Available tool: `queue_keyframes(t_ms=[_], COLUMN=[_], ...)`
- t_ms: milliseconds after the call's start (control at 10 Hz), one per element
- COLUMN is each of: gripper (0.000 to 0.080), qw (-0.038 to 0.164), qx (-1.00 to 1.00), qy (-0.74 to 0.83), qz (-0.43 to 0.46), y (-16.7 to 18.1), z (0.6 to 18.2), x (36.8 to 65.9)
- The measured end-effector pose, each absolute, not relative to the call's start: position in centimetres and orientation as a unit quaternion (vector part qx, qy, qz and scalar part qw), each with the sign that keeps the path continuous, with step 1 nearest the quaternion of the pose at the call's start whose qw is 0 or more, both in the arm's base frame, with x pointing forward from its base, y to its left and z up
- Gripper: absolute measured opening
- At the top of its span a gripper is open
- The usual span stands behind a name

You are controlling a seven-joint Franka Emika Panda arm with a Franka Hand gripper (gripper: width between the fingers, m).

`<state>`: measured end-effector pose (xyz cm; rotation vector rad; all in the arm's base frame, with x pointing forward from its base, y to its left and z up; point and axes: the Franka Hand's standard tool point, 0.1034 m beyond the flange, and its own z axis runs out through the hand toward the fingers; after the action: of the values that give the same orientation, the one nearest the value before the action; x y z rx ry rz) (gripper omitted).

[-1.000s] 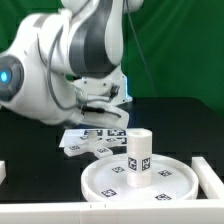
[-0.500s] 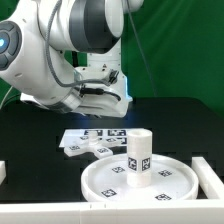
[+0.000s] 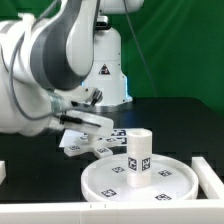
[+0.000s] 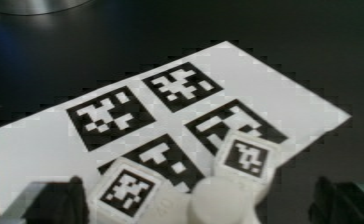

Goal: Assemble round table

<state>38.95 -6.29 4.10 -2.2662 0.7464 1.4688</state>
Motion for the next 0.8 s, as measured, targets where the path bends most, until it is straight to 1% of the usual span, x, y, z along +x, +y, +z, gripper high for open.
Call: queue_keyframes(t_ms=[200, 600, 800], gripper=[0.0645, 0.0649, 0.0649], qw=[0.169, 0.158, 0.147], qx=[-0.799, -0.788, -0.78], qy=[0.262, 0.277, 0.288], qz=[0.514, 0.527, 0.535], y=[-6.4, -6.7, -6.5], z=[4.3, 2.4, 1.6], x=[39.1, 38.5, 38.2])
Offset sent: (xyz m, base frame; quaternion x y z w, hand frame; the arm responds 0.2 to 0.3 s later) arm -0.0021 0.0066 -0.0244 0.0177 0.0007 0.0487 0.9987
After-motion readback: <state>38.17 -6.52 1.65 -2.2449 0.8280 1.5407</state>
